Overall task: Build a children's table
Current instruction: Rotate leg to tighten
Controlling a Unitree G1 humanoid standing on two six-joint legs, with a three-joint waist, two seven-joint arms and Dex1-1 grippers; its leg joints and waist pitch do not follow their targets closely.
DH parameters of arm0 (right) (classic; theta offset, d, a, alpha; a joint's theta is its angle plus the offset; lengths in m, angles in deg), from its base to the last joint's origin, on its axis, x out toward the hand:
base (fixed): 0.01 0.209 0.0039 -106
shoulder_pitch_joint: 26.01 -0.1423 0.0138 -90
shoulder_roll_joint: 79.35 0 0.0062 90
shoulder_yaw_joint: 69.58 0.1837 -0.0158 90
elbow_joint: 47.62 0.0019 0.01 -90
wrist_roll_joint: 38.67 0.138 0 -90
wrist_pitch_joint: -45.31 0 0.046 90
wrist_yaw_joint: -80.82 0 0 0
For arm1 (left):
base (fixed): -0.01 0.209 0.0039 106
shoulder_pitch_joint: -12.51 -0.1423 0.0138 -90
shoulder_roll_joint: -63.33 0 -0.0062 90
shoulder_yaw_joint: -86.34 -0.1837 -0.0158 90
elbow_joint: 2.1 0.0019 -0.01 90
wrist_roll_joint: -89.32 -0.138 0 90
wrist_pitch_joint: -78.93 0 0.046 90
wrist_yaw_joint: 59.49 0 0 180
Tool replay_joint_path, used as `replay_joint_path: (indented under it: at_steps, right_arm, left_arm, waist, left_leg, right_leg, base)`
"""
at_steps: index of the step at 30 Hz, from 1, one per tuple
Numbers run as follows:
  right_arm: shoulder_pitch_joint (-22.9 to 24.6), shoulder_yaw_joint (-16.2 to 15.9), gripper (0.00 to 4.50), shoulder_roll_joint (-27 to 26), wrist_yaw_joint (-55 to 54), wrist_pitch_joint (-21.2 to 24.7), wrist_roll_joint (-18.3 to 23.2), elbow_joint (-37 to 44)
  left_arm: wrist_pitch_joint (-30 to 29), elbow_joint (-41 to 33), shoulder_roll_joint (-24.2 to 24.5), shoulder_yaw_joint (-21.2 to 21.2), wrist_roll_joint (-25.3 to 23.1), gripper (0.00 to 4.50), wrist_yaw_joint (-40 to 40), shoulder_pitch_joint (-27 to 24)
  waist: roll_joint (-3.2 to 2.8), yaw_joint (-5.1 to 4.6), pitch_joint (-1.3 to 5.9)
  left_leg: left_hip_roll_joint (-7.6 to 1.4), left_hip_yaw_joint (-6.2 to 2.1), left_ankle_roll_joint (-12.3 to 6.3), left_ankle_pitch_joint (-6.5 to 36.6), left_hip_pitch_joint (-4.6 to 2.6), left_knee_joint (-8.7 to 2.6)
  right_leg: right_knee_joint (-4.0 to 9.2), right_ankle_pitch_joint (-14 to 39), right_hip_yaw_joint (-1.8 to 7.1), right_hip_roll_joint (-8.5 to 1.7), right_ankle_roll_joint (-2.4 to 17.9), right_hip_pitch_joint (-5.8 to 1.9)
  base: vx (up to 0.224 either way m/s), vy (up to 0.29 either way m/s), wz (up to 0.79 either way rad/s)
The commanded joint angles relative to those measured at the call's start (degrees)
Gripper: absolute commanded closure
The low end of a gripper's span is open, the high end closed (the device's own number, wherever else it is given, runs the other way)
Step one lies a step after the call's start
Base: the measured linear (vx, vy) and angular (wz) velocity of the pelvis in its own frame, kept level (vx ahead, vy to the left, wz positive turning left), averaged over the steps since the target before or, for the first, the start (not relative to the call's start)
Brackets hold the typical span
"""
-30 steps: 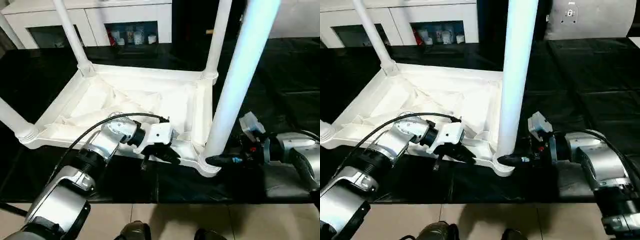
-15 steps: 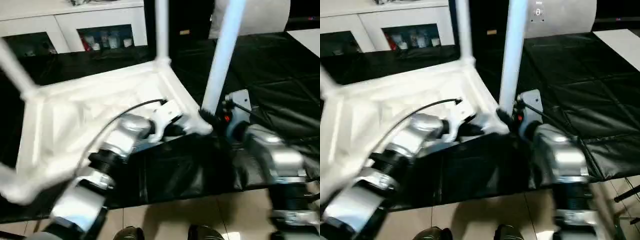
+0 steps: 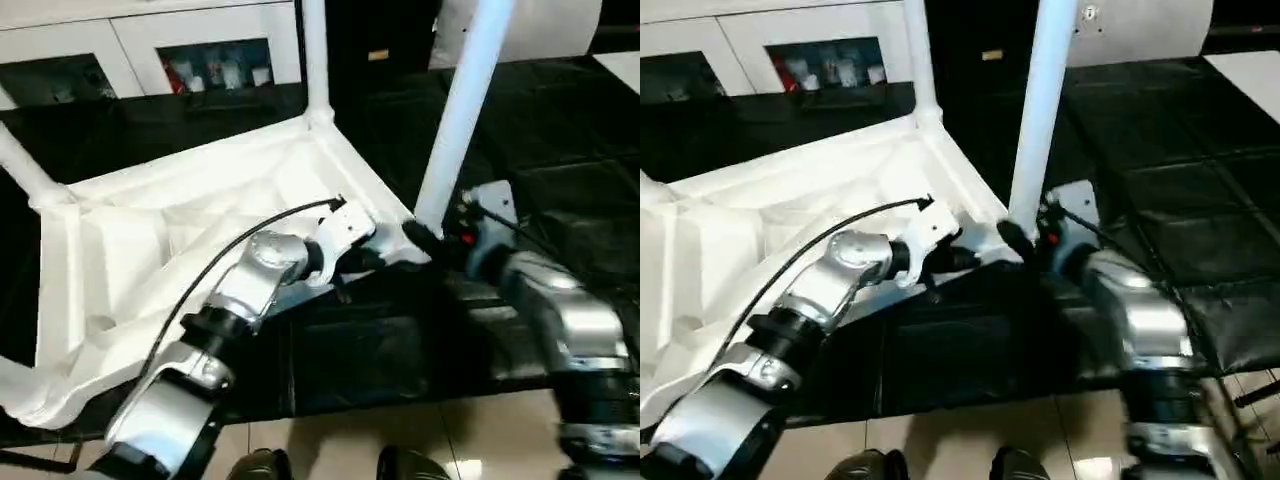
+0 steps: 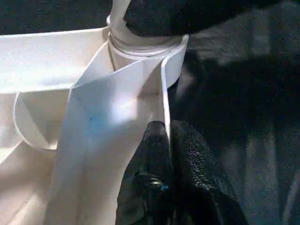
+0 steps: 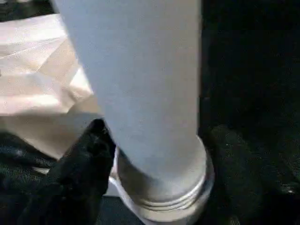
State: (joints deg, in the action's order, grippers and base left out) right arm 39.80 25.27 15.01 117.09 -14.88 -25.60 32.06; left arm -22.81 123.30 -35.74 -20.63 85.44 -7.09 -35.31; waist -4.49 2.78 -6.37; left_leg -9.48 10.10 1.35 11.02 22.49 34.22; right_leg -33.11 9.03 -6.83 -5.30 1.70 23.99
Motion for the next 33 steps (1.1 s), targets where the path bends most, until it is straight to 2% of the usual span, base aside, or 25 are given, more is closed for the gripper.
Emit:
replay_joint_path:
  at_steps: [1,2,4,5,7,10,13,15,16,18,19,24,25,26,33]
  right_arm:
    - [0.08,-0.42,0.62,1.52,3.51,-0.2,0.89,0.02]
    - [0.39,-1.02,0.54,3.93,7.49,-1.12,1.21,0.11]
    - [0.73,-1.51,0.43,5.63,10.66,-1.9,1.59,0.43]
    - [1.5,-2.9,0.25,9.46,17.51,-2.9,2.87,1.18]
    - [1.75,-3.58,0.2,11.24,20.81,-3.49,3.49,1.28]
    - [1.53,-4.15,0.04,13.2,25.83,-4.17,4.65,0.89]
    - [0.95,-7.91,0.04,16.19,32.73,-8.7,2.71,-0.28]
    - [0.86,-8.23,0.04,16.36,33.75,-8.71,2.88,-0.41]
    - [0.85,-8.71,0.31,16.83,35.45,-8.52,3.48,-0.37]
    - [0.86,-9.76,0.31,17.83,38.36,-7.97,4.33,-0.15]
    - [0.86,-9.76,0.43,17.83,38.36,-7.97,4.33,-0.15]
    - [0.25,-11.97,0.84,19.25,44.56,-7.2,5.47,-1.17]
    - [-0.16,-12.06,0.84,19.06,44.99,-7.28,5.61,-1.91]
    - [-0.16,-12.06,1.07,19.06,44.99,-7.28,5.61,-1.91]
    - [-1.08,-11.39,1.66,17.41,45.12,-7.03,6.87,-3.84]
  left_arm:
    - [2.32,-0.47,1.2,-2.15,-0.12,4.5,4.48,-0.57]
    - [4.15,-0.19,2.6,-3.06,-0.28,4.5,7.58,-0.53]
    - [5.69,-0.08,3.62,-3.74,-0.35,4.5,9.92,-0.54]
    - [9.16,0.43,5.67,-4.9,0.05,4.5,14.99,-0.37]
    - [11.04,0.77,6.54,-5.4,0.27,4.5,17.33,-0.18]
    - [13.8,1.09,7.41,-5.97,0.81,4.5,20.66,0.02]
    - [17.15,0.77,9.25,-8.25,0.69,4.5,26.31,0.15]
    - [17.36,0.84,9.36,-8.42,0.57,4.5,26.56,0.23]
    - [17.74,1.19,9.4,-8.52,0.43,4.5,26.72,0.45]
    - [18.6,1.95,9.42,-8.67,0.29,4.5,27.41,0.95]
    - [18.6,1.95,9.42,-8.67,0.29,4.5,27.41,0.95]
    - [19.71,2.89,8.89,-8.5,1.01,4.5,28.9,1.87]
    - [19.73,2.97,8.86,-8.51,0.99,4.5,28.7,1.91]
    - [19.73,2.97,8.86,-8.51,0.99,4.5,28.7,1.91]
    - [19.82,3.35,8.77,-8.31,1.05,4.5,28.83,1.79]
  waist:
    - [1.21,0.3,4.07]
    - [1.18,0.67,4.01]
    - [0.85,1.0,4.0]
    - [1.04,1.36,4.27]
    - [0.96,1.74,4.38]
    - [0.97,2.46,4.66]
    - [1.15,2.88,4.76]
    - [1.08,3.05,4.68]
    - [1.09,3.15,4.66]
    - [1.12,3.4,4.65]
    - [1.29,3.58,4.71]
    - [1.36,3.7,4.8]
    - [1.66,3.7,4.91]
    - [1.56,3.76,4.89]
    - [1.46,3.89,4.99]
  left_leg:
    - [-3.53,-1.48,-10.39,4.83,-0.71,-3.49]
    - [-3.62,-1.42,-9.41,6.4,-0.92,-3.61]
    - [-3.76,-1.42,-9.04,7.0,-1.08,-3.65]
    - [-3.9,-1.55,-8.96,6.43,-0.93,-3.59]
    - [-4.03,-1.41,-9.37,5.74,-1.03,-3.45]
    - [-4.14,-1.41,-10.67,3.61,-0.92,-3.19]
    - [-4.3,-1.41,-10.64,3.81,-0.9,-3.19]
    - [-4.37,-1.39,-10.33,4.29,-0.94,-3.2]
    - [-4.35,-1.39,-10.27,4.48,-0.93,-3.21]
    - [-4.36,-1.38,-9.9,4.87,-1.02,-3.24]
    - [-4.35,-1.35,-9.79,4.89,-1.1,-3.24]
    - [-4.17,-1.41,-10.27,4.25,-0.83,-3.06]
    - [-4.24,-1.39,-10.29,4.09,-0.86,-3.08]
    - [-4.23,-1.41,-10.36,3.65,-0.8,-3.02]
    - [-4.29,-1.45,-11.03,2.5,-0.84,-2.9]
  right_leg:
    - [3.65,10.68,3.32,-4.31,12.76,-4.05]
    - [3.92,13.27,3.35,-4.33,11.94,-4.03]
    - [3.95,13.77,3.4,-4.31,11.92,-3.81]
    - [3.68,12.13,3.42,-4.39,12.04,-4.06]
    - [3.32,10.35,3.6,-4.4,12.24,-3.97]
    - [2.81,7.11,3.54,-4.5,13.72,-3.86]
    - [2.69,7.59,3.56,-4.63,14.1,-3.82]
    - [2.72,8.32,3.63,-4.69,14.28,-3.79]
    - [2.82,8.77,3.62,-4.67,14.24,-3.8]
    - [2.92,9.82,3.64,-4.65,13.99,-3.79]
    - [2.92,10.02,3.68,-4.65,13.94,-3.79]
    - [2.83,9.78,3.55,-4.66,13.88,-3.92]
    - [2.84,9.71,3.58,-4.71,13.84,-4.0]
    - [2.76,9.66,3.57,-4.69,13.9,-3.94]
    - [2.57,8.8,3.51,-4.58,14.12,-3.82]
  base:
    - [0.0,0.0,0.0]
    - [0.0,0.0,0.0]
    - [0.0,0.0,0.0]
    - [0.0,0.0,0.0]
    - [0.0,0.0,0.0]
    - [0.0,0.0,0.0]
    - [0.0,0.0,0.0]
    - [0.0,0.0,0.0]
    - [0.0,0.0,0.0]
    - [0.0,0.0,0.0]
    - [0.0,0.0,0.0]
    - [0.0,0.0,0.0]
    - [0.0,0.0,0.0]
    - [0.0,0.0,0.0]
    - [0.0,0.0,0.0]
